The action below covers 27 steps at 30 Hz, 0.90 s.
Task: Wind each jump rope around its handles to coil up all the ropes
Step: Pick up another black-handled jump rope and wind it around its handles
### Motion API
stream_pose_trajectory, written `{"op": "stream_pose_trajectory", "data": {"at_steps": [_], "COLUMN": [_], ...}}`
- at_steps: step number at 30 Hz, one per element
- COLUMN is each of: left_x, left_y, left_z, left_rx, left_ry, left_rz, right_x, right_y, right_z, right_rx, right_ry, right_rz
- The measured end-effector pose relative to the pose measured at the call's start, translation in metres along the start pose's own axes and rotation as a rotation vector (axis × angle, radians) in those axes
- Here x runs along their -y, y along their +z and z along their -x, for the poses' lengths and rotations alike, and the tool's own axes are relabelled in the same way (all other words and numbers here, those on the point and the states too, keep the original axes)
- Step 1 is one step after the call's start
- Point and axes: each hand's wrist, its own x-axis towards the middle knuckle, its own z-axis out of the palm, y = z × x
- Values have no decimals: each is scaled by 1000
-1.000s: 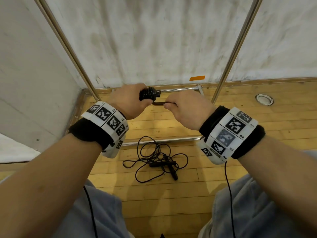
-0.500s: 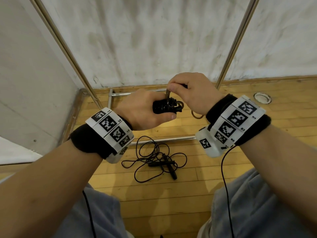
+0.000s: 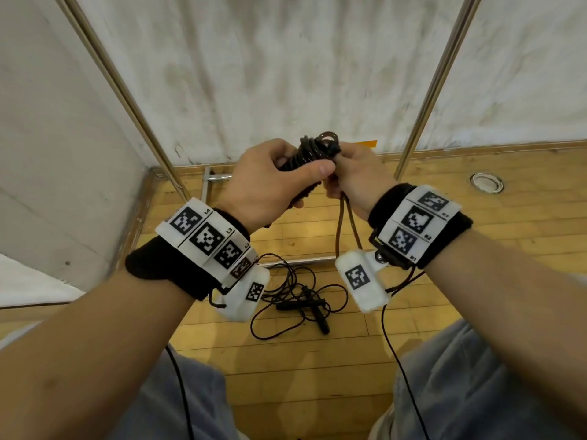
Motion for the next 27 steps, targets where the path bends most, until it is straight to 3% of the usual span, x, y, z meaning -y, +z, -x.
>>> {"op": "stream_pose_trajectory", "data": {"at_steps": [5, 10, 16, 21, 23, 27], "left_x": [3, 19, 38, 41, 41, 40], "left_y": [-6, -13, -12, -4, 1, 1], "left_z": [-10, -19, -23, -23, -21, -20], "left_rx": [-134, -189, -209, -228, -197, 0], "left_ry": [-61, -6, 40, 103, 93, 57], "left_rz": [31, -371, -549, -643, -652, -515], "right_x": [-5, -1, -1, -2, -2, -1], "right_y": [20, 27, 27, 23, 20, 11], "right_z": [13, 18, 17, 17, 17, 17], "right_rx": [133, 154, 141, 78, 70, 36], "right_ry": [8, -76, -69, -44, -37, -20], "right_rz": [213, 515, 633, 574, 559, 521]}}
